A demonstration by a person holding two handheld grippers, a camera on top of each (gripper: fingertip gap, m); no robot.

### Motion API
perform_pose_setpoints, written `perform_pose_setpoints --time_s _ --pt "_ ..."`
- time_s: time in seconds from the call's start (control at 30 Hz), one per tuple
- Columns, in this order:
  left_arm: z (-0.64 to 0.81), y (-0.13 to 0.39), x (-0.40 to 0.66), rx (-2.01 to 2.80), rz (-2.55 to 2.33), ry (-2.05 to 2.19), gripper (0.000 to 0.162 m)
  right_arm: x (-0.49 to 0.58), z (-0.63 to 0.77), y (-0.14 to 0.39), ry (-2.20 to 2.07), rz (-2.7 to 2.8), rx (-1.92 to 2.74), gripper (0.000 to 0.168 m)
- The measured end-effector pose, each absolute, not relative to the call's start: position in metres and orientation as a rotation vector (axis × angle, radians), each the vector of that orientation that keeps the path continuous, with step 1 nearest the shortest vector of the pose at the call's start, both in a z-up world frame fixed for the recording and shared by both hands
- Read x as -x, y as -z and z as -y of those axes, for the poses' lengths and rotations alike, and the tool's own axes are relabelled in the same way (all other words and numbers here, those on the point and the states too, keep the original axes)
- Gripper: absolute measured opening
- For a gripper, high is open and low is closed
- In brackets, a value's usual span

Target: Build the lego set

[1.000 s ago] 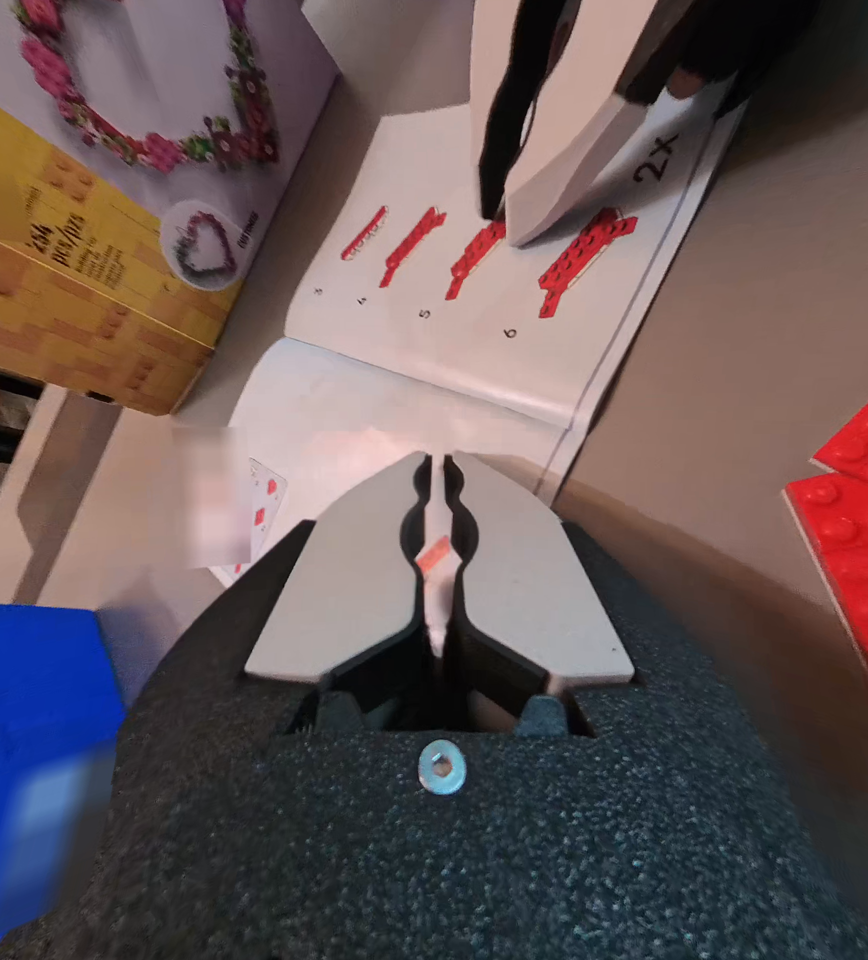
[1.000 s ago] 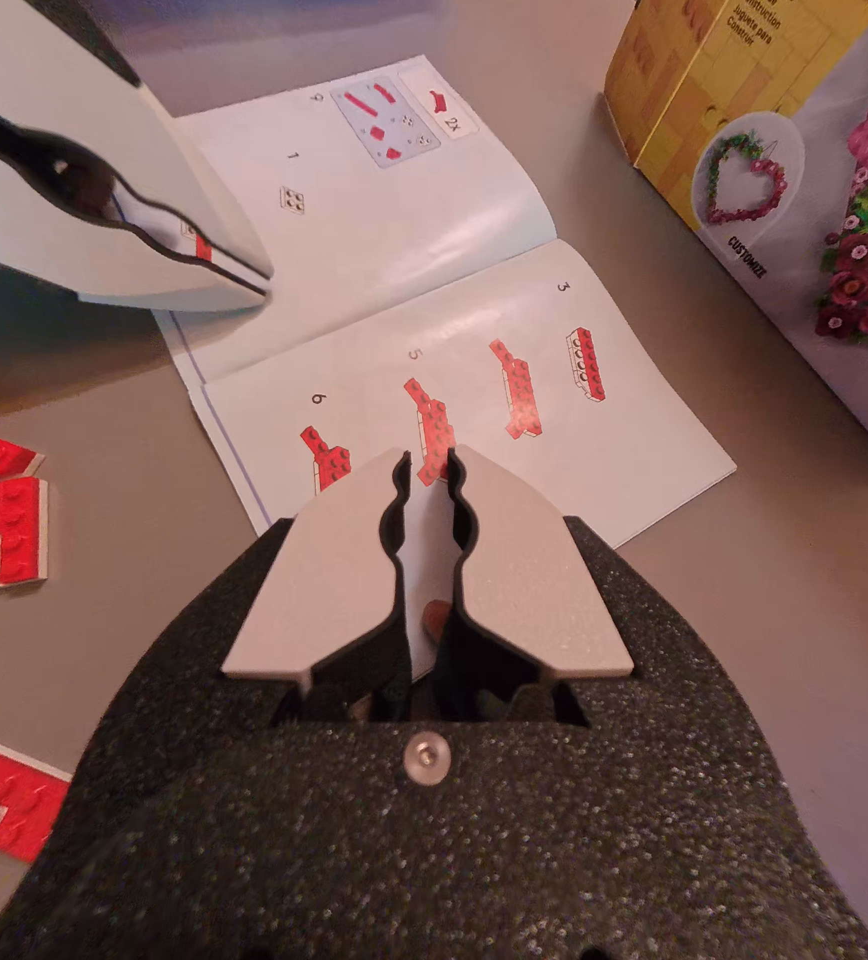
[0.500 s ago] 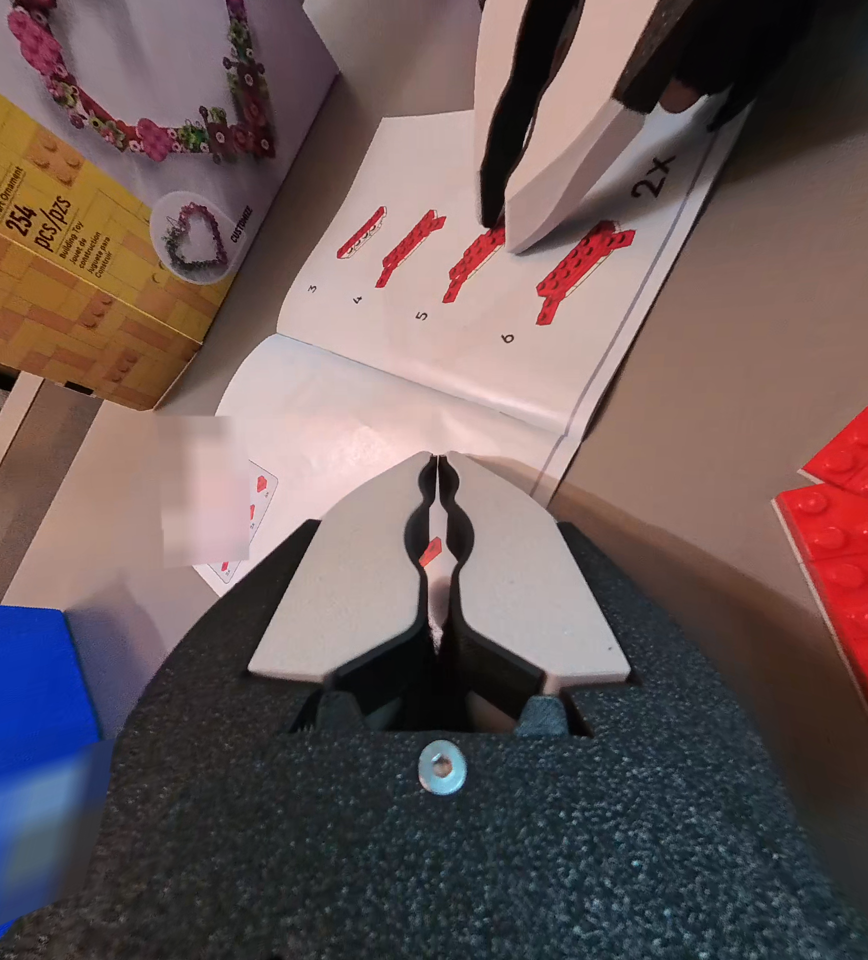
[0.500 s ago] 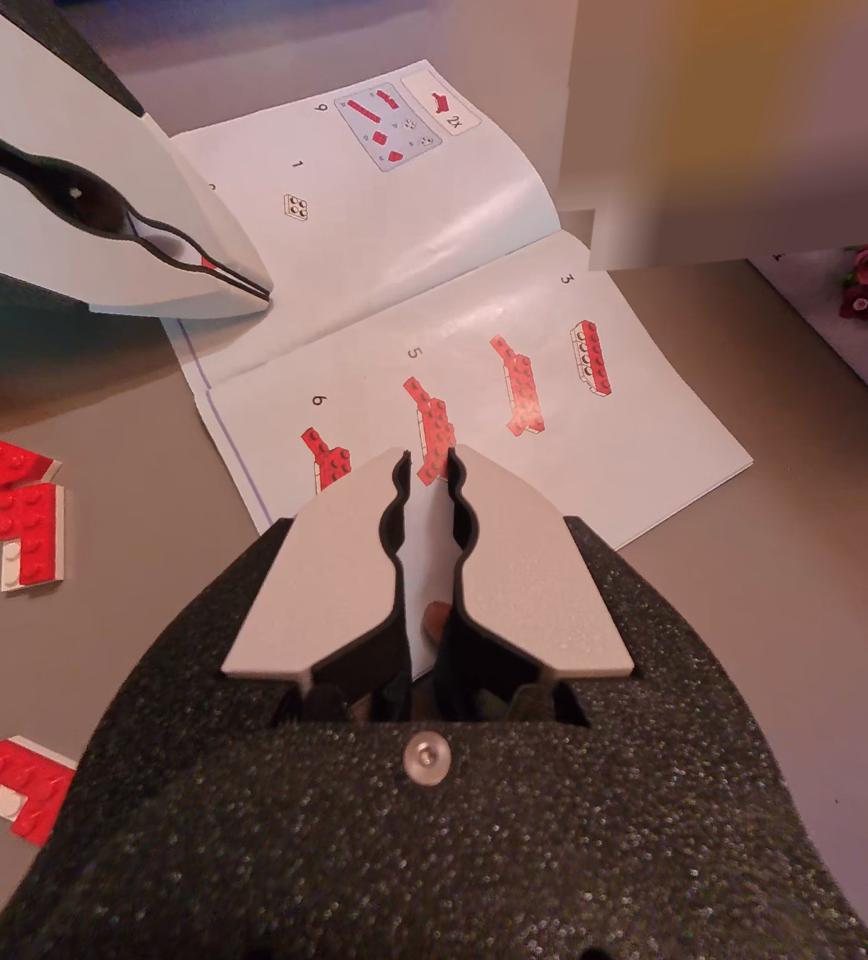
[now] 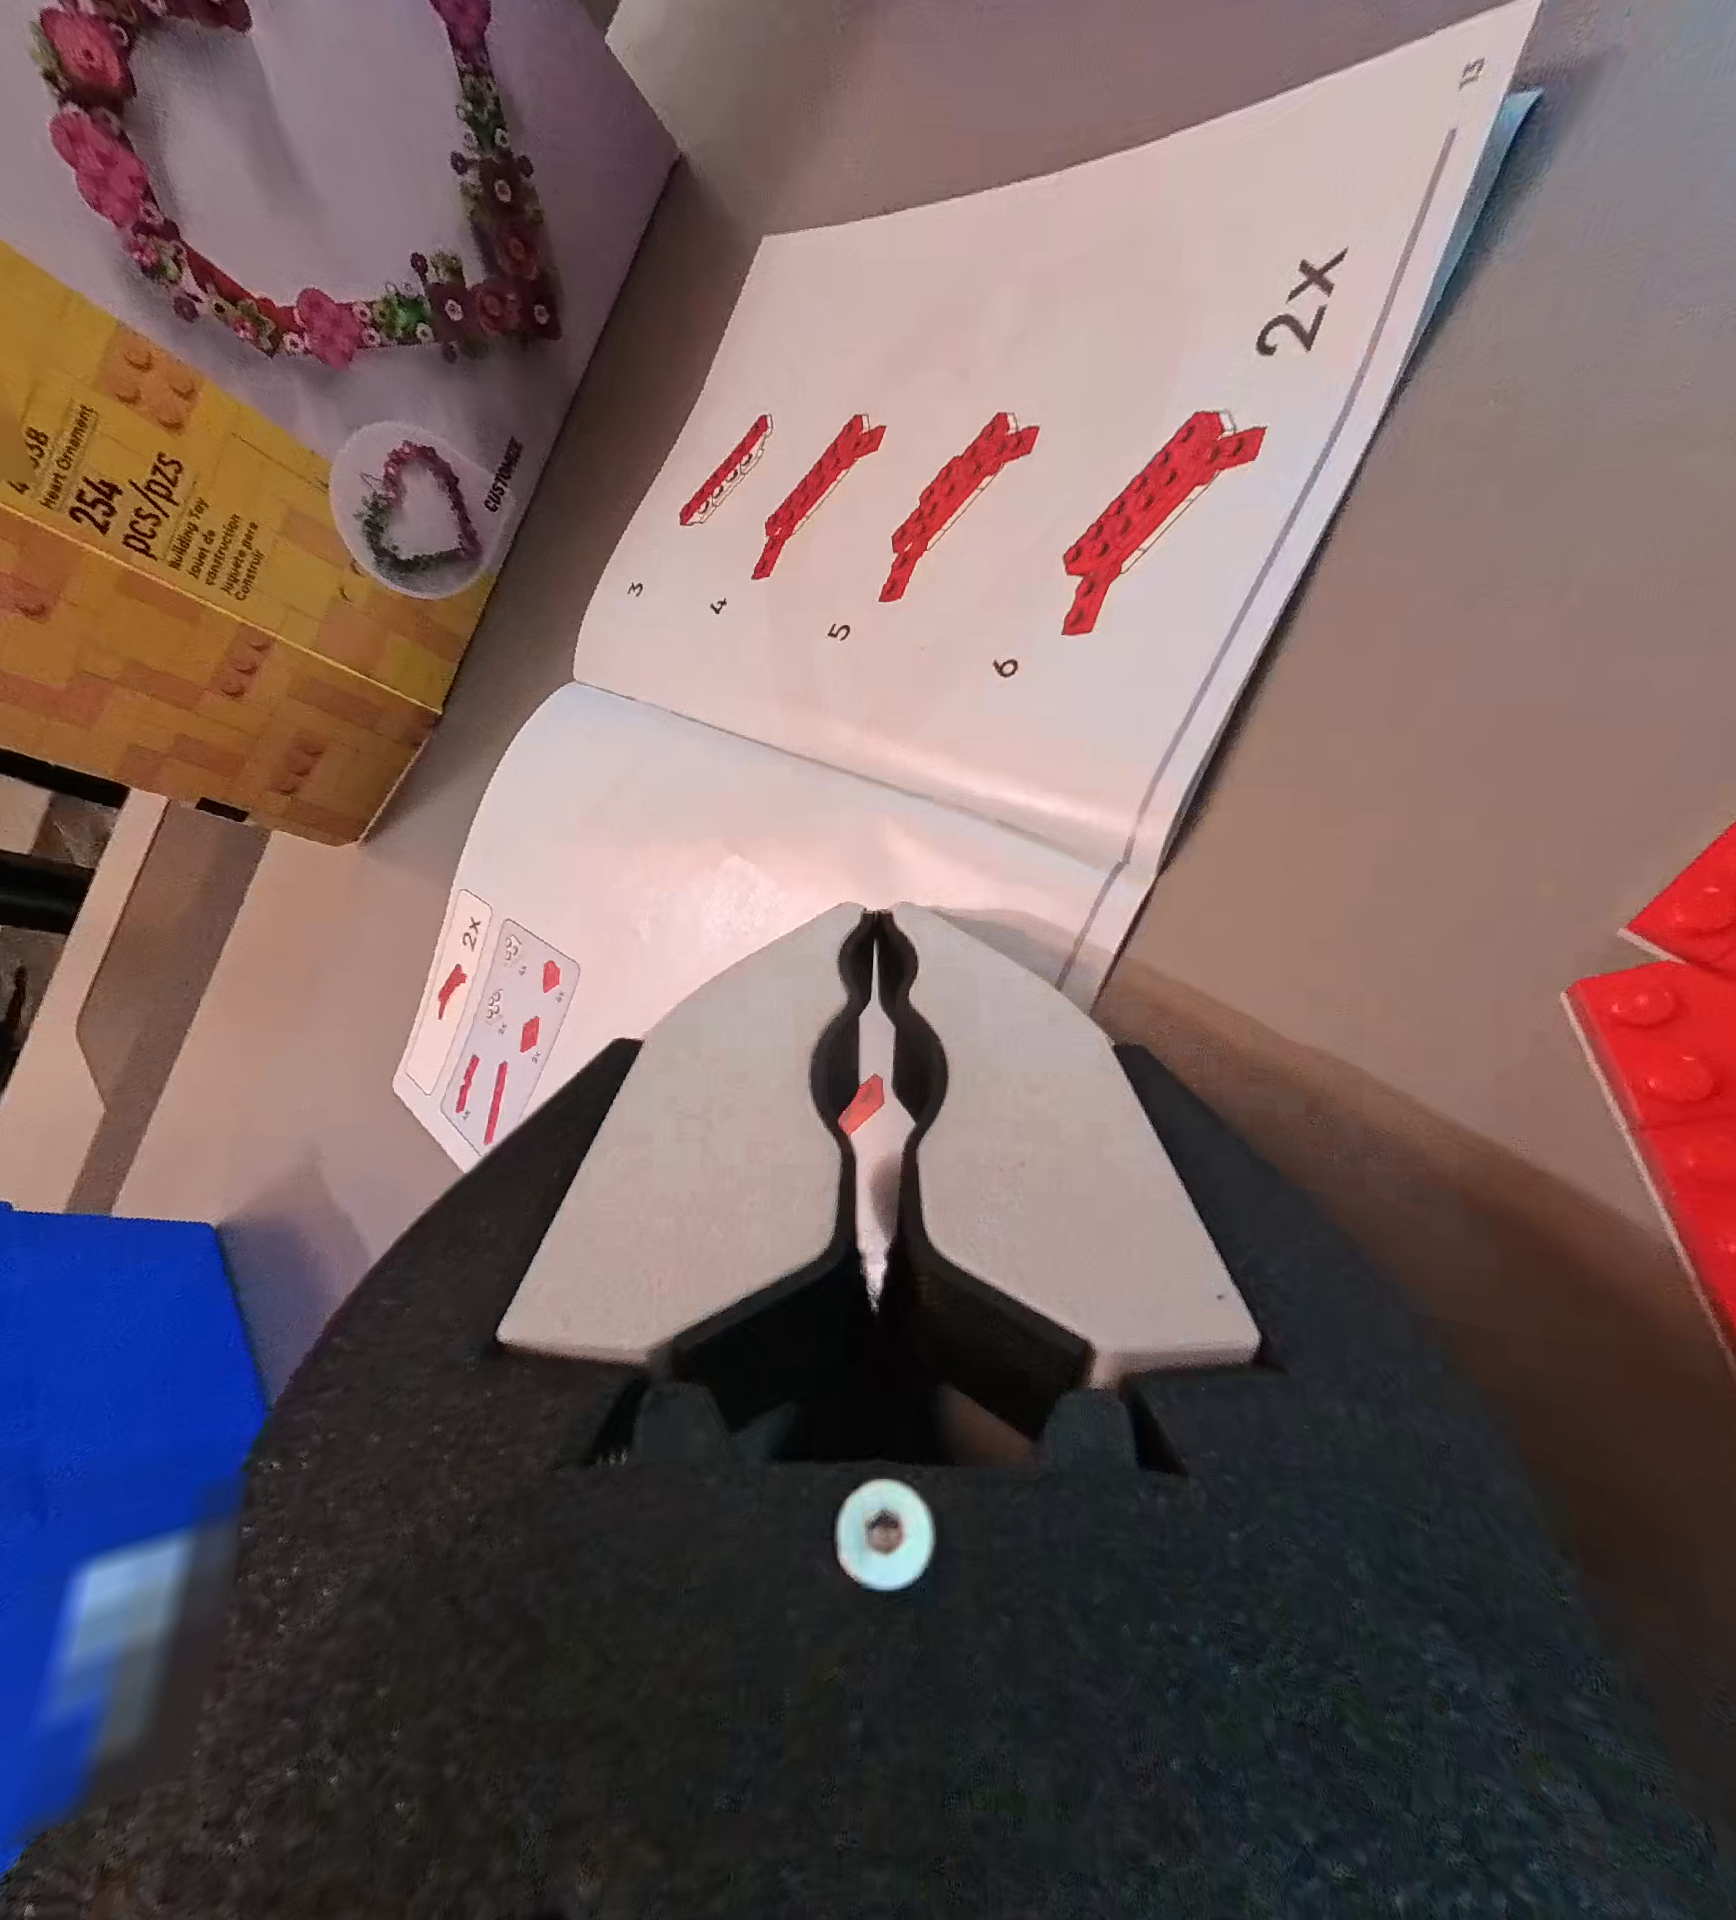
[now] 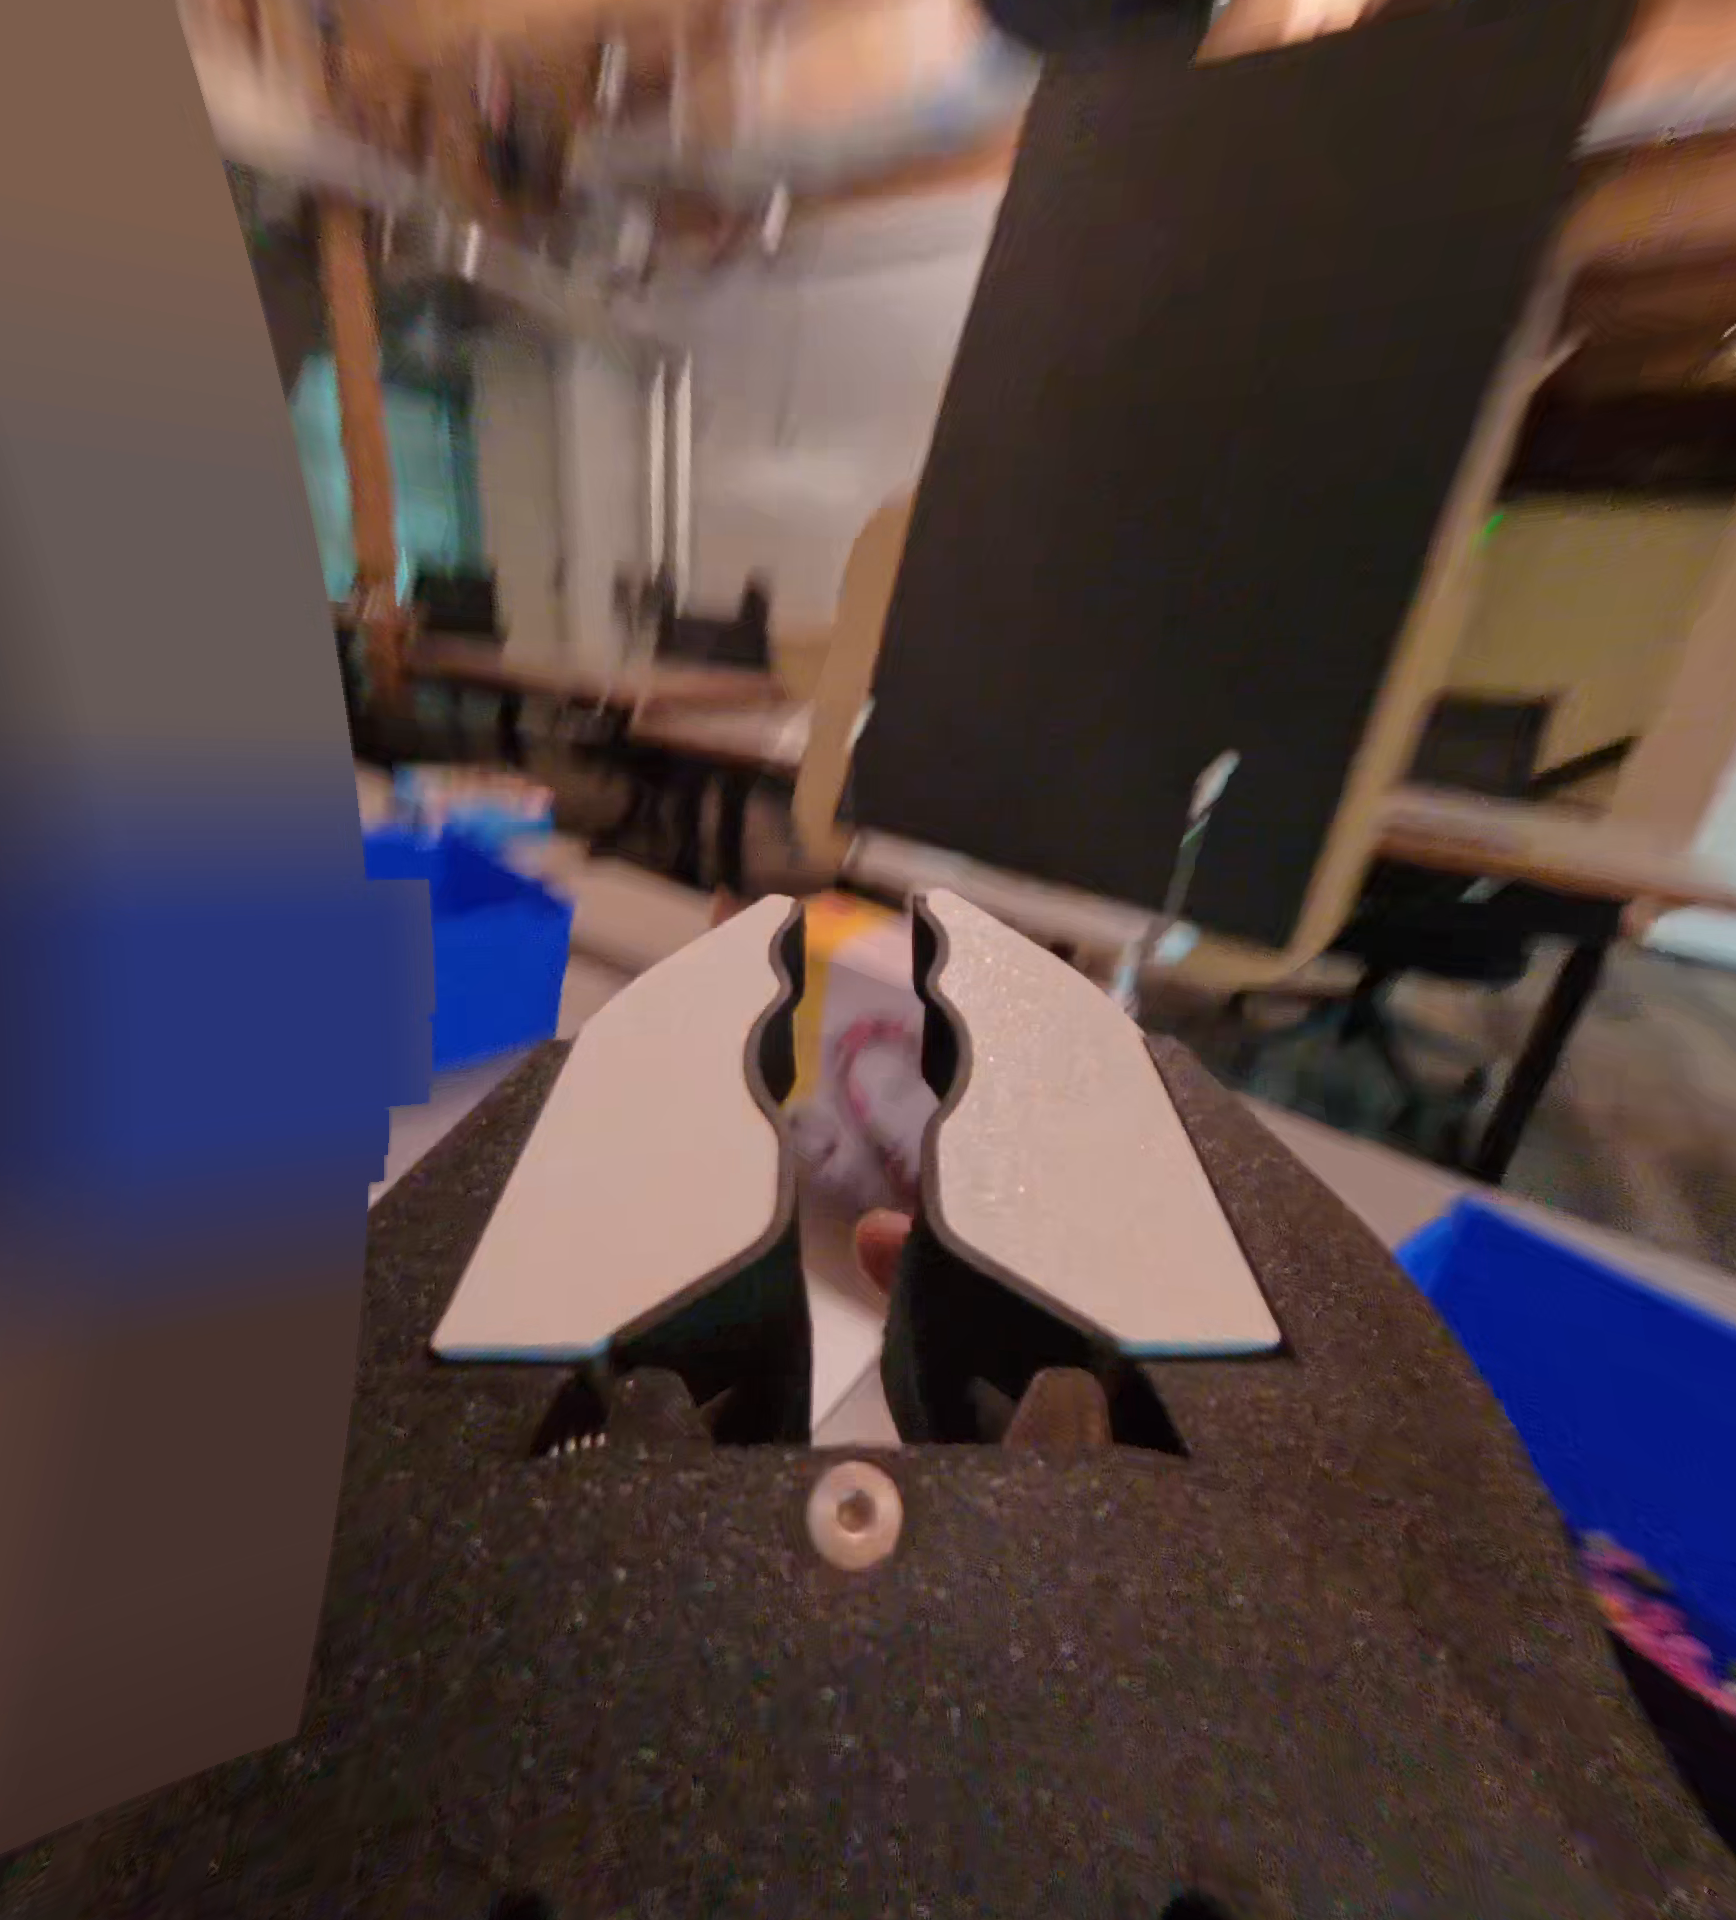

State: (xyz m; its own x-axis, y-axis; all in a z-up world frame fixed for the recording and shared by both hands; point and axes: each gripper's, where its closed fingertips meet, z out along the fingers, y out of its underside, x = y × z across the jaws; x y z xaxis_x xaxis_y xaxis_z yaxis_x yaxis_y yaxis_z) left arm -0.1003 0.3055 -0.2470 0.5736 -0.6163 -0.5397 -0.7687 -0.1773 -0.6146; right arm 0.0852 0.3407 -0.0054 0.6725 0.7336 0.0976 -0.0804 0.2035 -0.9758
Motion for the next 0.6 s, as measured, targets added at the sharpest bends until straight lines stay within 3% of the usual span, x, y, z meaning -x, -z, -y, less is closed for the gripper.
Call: perform_pose_setpoints --time_s 0.07,0.17,0.37,0.5,0.6 --pt "-0.306 0.247 0.1 1.876 -1.112 -0.207 0.0 -0.14 -0.315 -0.035 -0.588 0.479 1.12 0.016" --pt "-0.307 0.247 0.1 1.883 -1.099 -0.176 0.0 -0.196 -0.286 -0.041 -0.446 0.427 1.126 0.014" --pt "-0.307 0.247 0.1 1.901 -1.094 -0.155 0.001 -0.233 -0.275 0.043 -0.355 0.629 1.533 0.016" --pt "-0.311 0.234 0.102 1.944 -1.001 -0.074 0.006 -0.232 -0.287 0.128 -0.321 0.953 1.925 0.045" --pt "-0.315 0.211 0.101 1.943 -0.886 0.03 0.008 -0.236 -0.317 0.162 -0.096 1.151 1.975 0.043"
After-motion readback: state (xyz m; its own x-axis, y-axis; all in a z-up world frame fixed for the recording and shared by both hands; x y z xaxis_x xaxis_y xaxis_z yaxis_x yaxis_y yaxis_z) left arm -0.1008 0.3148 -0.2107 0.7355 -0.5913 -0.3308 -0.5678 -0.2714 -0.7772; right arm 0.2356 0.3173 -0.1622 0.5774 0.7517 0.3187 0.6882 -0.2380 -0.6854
